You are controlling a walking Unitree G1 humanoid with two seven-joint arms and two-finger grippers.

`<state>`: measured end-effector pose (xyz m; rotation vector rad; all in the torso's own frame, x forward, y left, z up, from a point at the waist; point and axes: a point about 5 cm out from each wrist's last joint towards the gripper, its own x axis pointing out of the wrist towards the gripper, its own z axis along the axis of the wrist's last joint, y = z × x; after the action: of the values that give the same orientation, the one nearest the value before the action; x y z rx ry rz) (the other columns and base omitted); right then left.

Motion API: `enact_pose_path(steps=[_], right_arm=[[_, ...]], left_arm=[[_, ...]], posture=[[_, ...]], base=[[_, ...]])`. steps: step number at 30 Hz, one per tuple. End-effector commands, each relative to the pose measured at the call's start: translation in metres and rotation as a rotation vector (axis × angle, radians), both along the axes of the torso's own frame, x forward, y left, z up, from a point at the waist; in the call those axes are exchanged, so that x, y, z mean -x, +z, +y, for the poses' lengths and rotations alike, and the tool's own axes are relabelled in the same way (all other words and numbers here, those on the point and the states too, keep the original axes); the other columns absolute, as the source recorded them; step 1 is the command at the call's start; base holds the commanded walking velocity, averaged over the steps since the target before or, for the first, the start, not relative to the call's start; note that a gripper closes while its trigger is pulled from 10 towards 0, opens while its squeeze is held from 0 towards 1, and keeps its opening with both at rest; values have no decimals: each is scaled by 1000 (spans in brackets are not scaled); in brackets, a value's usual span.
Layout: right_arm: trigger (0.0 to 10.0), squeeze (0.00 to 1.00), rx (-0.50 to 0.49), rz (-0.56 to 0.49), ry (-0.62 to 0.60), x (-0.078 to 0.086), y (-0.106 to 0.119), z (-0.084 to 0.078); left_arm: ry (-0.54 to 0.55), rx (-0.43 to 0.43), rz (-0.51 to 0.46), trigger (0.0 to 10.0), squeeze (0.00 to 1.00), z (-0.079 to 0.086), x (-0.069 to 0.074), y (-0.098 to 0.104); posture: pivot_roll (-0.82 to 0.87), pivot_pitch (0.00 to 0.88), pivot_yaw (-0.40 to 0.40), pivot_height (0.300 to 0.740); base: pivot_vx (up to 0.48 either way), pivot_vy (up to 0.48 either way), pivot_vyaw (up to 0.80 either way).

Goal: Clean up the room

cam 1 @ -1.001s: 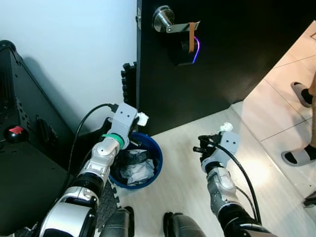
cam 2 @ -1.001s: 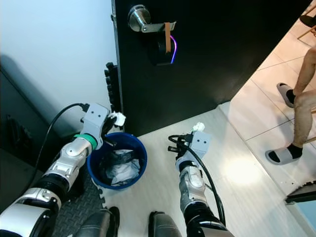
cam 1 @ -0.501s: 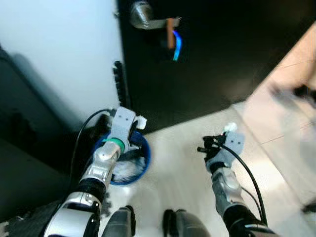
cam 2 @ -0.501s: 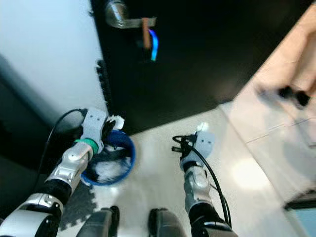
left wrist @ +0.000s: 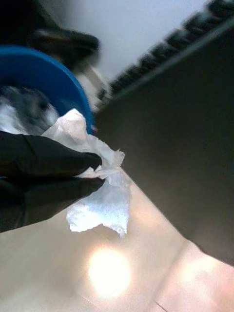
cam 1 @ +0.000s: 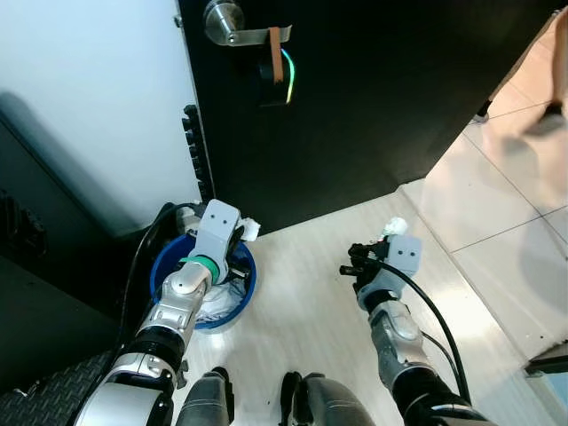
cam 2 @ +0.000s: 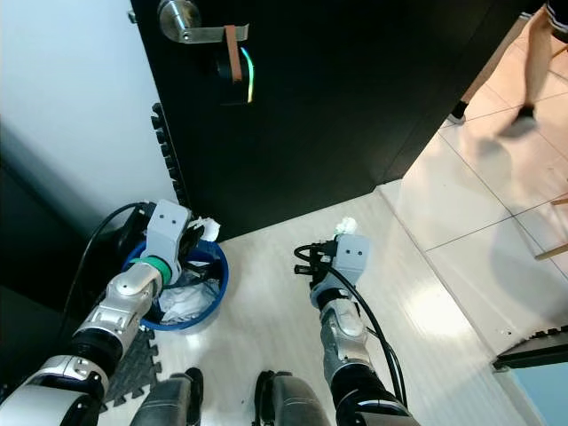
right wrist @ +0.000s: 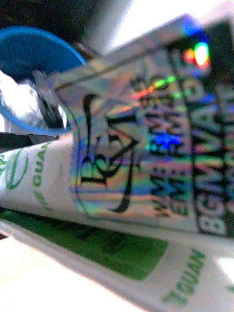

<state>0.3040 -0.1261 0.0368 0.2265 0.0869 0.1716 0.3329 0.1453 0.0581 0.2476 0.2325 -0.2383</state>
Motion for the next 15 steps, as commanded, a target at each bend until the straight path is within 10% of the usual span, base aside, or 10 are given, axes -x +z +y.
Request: enact_pose_path(steps=[1,12,13,15], right_arm=[[10000,0,7,13,66,3,-3,10],[10000,0,-45,-53,68,-4,12,17],[10000,0,-55,-94,51,-8,21,13],[10000,0,-55,-94,51,-8,21,13]], left_arm=[[61,-76,86,10000,0,12,12,-20],[245,-151,131,10000,0,50,15,-27],[268,-139,126,10000,627,57,11,-22],[268,-139,126,10000,627,57,11,-22]], posture=[[98,175,-17,740],[94,238,-36,740],[67,267,-42,740],[67,267,-42,740]], base=[[0,0,0],[0,0,0],[0,0,0],[0,0,0]])
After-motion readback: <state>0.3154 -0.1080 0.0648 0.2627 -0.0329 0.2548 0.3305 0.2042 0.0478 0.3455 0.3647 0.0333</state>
